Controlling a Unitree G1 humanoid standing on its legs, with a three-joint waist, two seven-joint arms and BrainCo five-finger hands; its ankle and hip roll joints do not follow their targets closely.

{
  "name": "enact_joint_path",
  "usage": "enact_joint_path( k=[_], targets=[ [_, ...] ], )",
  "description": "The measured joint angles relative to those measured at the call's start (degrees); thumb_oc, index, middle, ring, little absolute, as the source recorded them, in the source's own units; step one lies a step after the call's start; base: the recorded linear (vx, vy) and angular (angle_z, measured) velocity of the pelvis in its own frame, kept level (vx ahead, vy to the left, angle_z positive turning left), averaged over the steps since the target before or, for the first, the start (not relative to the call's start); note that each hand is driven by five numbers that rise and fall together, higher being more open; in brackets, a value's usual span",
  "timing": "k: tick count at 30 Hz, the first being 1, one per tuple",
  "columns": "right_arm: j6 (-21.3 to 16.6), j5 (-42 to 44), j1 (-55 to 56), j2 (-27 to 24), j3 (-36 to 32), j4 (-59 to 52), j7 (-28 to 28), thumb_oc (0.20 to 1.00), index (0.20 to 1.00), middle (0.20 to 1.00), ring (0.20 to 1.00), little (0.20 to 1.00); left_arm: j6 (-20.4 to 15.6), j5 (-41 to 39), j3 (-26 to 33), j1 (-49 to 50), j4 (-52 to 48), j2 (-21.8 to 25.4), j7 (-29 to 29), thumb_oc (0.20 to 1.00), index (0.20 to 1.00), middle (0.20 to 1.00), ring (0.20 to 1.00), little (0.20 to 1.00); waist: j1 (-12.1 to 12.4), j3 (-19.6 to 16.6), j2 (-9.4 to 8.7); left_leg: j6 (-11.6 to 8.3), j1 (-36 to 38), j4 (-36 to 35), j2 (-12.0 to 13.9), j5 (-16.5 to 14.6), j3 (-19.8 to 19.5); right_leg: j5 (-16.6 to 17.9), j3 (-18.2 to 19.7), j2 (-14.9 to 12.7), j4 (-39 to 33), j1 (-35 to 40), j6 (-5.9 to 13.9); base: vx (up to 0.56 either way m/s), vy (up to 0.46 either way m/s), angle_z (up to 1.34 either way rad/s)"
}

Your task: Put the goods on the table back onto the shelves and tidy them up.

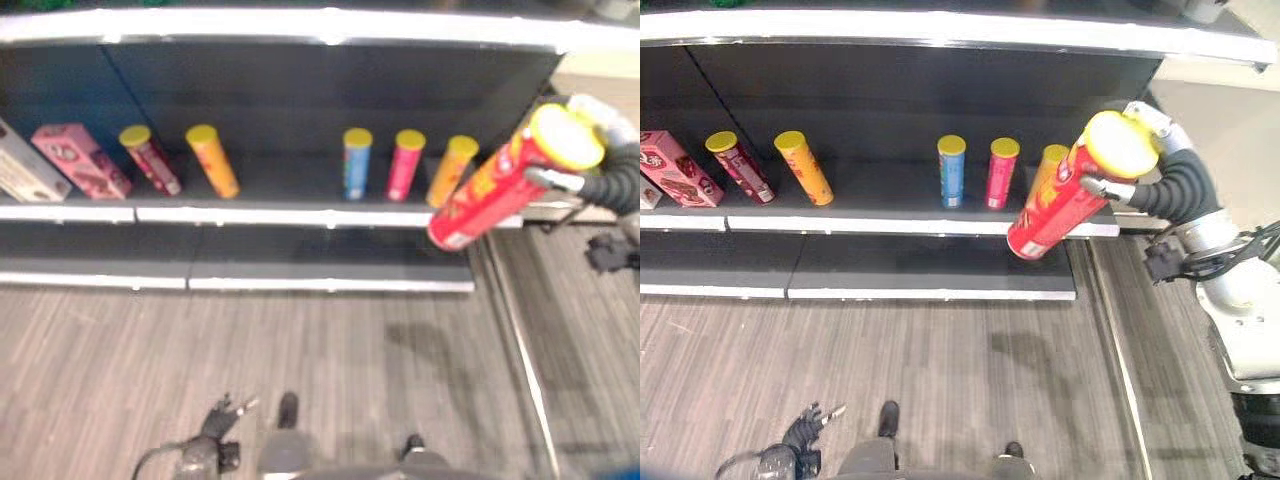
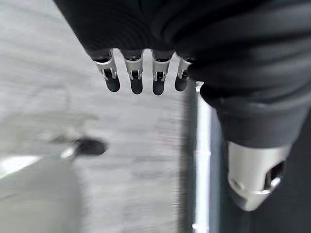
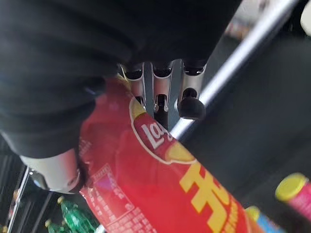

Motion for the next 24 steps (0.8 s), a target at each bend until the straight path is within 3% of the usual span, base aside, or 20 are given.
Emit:
enact_joint_path(
  k=[3,6,7,8,10,11,12,13,16,19,21,24],
  targets=[
    [0.4,-1.6,-0.2,0.5,3.3,0.4,0.1,0.200,0.200,0.200,0.200,0.200,-0.2,0.6,2.2,-0.4,0.2,2.3,0.1,1.000,1.000,1.000,1.000,1.000,0.8,-0.2,0.15,2.43,0.4,0.4,-2.3,-0.9,1.0,2.2,-0.3,-2.8,4.3,-2.3,0.43,-0.02,0.292,-0.06],
    [0.7,-2.0,-0.2,0.5,4.1,0.2,0.2,0.200,0.200,0.200,0.200,0.200,0.1,0.6,2.8,0.8,0.9,3.5,0.2,1.000,1.000,1.000,1.000,1.000,1.2,-0.2,0.23,3.41,0.5,0.4,-2.4,-1.4,1.1,2.6,0.0,-2.7,4.5,-3.3,1.52,0.03,0.172,-0.03],
    [0.7,-2.1,-0.6,0.2,4.5,0.3,0.2,0.200,0.200,0.200,0.200,0.200,0.1,0.6,2.8,1.5,1.3,3.2,0.1,1.000,1.000,1.000,1.000,1.000,1.3,-0.1,0.07,4.82,0.5,0.1,-2.4,-1.8,-0.2,-0.2,1.9,-0.2,4.8,-4.2,3.17,0.05,0.138,0.04],
    [0.9,-2.3,-0.7,0.2,4.9,0.3,0.3,0.200,0.200,0.200,0.200,0.200,0.1,0.5,3.7,1.3,2.5,3.5,0.1,1.000,1.000,1.000,1.000,1.000,1.0,0.0,0.26,4.55,0.7,-0.7,-1.7,-1.1,-0.7,-2.0,4.2,2.0,4.9,-4.9,3.66,0.03,0.088,0.04],
    [1.0,-2.3,-2.4,-0.4,6.6,0.4,1.0,0.200,0.200,0.200,0.200,0.200,0.7,0.4,4.1,2.1,3.2,1.9,0.1,1.000,1.000,1.000,1.000,1.000,0.6,0.5,0.49,4.20,0.9,-1.3,-0.4,-0.7,-0.7,-5.3,7.4,8.9,3.3,-7.8,1.82,0.03,0.084,0.01],
    [1.0,-2.3,-2.7,-0.8,7.0,0.4,1.1,0.200,0.200,0.200,0.200,0.200,0.8,0.4,4.2,2.0,3.4,1.2,0.1,1.000,1.000,1.000,1.000,1.000,0.4,1.0,1.26,4.13,0.8,-1.3,0.3,-0.6,-1.2,-5.2,8.6,10.5,3.1,-8.0,1.12,0.10,0.073,0.36],
    [1.1,-2.3,-2.9,-3.3,8.8,0.5,1.6,0.200,0.200,0.200,0.200,0.200,0.8,0.4,3.1,2.1,3.1,-0.6,-0.1,1.000,1.000,1.000,1.000,1.000,-1.4,1.6,2.93,2.63,-0.4,-1.2,1.9,0.3,-3.8,-2.5,11.3,15.2,-0.9,-7.6,-0.57,0.12,0.092,0.78],
    [1.2,-2.3,-2.9,-4.4,9.3,1.3,1.9,0.200,0.200,0.200,0.200,0.200,0.9,0.4,1.8,1.9,3.2,-1.5,-0.2,1.000,1.000,1.000,1.000,1.000,-2.5,1.9,3.51,1.83,-1.1,-1.1,1.8,1.5,-5.8,-2.2,11.0,16.2,-1.8,-6.0,-0.57,0.11,0.060,0.98],
    [2.4,-2.3,-3.4,-8.5,9.5,4.7,2.3,0.200,0.200,0.200,0.200,0.200,0.8,0.4,-1.4,2.1,2.8,-5.9,-1.1,1.000,1.000,1.000,1.000,1.000,-1.9,2.7,5.02,0.53,-1.4,0.5,2.3,0.5,-8.2,-4.4,9.4,17.4,0.4,-5.6,-2.60,0.08,-0.054,0.62],
    [2.4,-2.3,-5.4,-8.9,10.4,4.4,2.4,0.200,0.200,0.200,0.200,0.200,1.0,0.4,-1.4,3.4,3.0,-6.6,-1.1,1.000,1.000,1.000,1.000,1.000,-2.0,2.7,5.19,-0.31,-3.3,0.9,2.4,0.5,-8.3,-4.2,9.0,17.4,0.9,-7.2,-2.10,0.05,-0.068,0.05],
    [2.4,-2.3,-6.2,-8.9,11.4,4.5,2.3,0.200,0.200,0.200,0.200,0.200,1.0,0.4,-1.4,3.4,3.0,-6.1,-1.0,1.000,1.000,1.000,1.000,1.000,-1.8,3.1,4.57,-0.29,-3.6,0.9,2.1,1.0,-8.4,-4.2,9.0,17.1,1.1,-7.6,-2.05,0.03,-0.124,-0.01],
    [2.4,-2.3,-14.1,-7.9,19.5,5.0,2.3,0.200,0.200,0.200,0.200,0.200,0.9,-1.2,0.0,1.1,2.8,-3.8,-0.1,1.000,1.000,1.000,1.000,1.000,-1.3,5.0,1.44,-0.25,-4.3,0.5,2.1,1.0,-8.0,-4.6,8.9,16.2,3.7,-10.3,-1.64,0.10,-0.128,-0.10]
  ],
)
